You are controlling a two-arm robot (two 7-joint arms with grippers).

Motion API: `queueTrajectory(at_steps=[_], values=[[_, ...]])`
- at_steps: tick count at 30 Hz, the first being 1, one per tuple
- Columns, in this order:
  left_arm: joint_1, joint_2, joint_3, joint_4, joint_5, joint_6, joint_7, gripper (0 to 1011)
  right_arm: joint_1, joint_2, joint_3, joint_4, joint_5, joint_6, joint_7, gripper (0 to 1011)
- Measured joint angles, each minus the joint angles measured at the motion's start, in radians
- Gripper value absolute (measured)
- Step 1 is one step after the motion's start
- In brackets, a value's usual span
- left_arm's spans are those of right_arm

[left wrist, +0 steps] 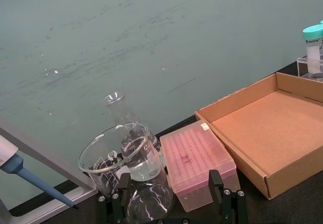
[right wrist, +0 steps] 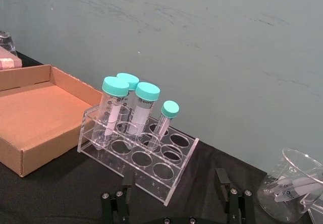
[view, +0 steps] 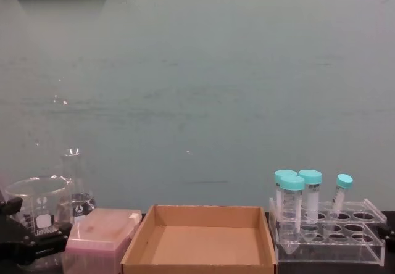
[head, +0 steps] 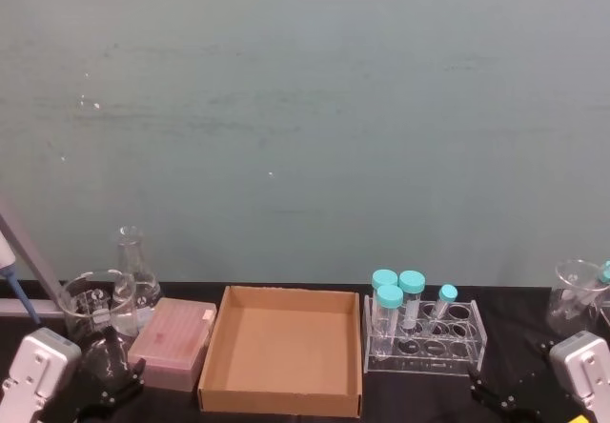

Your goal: Use the right hand to move the test tube from the test tube rack into the box.

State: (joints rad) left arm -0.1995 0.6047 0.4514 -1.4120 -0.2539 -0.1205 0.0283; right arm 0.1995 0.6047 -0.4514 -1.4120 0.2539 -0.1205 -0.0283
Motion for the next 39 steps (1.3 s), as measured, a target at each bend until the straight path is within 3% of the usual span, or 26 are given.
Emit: queueTrajectory(at_steps=[7, 20, 39], values=[[0.0, 0.0, 0.0, 0.0, 0.0, 0.0, 0.0, 1000, 0.0, -0.002, 0.003, 0.001, 0.001, 0.0, 0.001, 1003], [0.0, 0.0, 0.0, 0.0, 0.0, 0.0, 0.0, 1000, 0.056, -0.08, 0.047, 0.056, 0.082, 0.037, 0.101, 1003], [0.0, 0.0, 0.0, 0.0, 0.0, 0.0, 0.0, 1000, 0.179, -0.216, 0.079, 0.206, 0.057, 0.037, 0.102, 1003]])
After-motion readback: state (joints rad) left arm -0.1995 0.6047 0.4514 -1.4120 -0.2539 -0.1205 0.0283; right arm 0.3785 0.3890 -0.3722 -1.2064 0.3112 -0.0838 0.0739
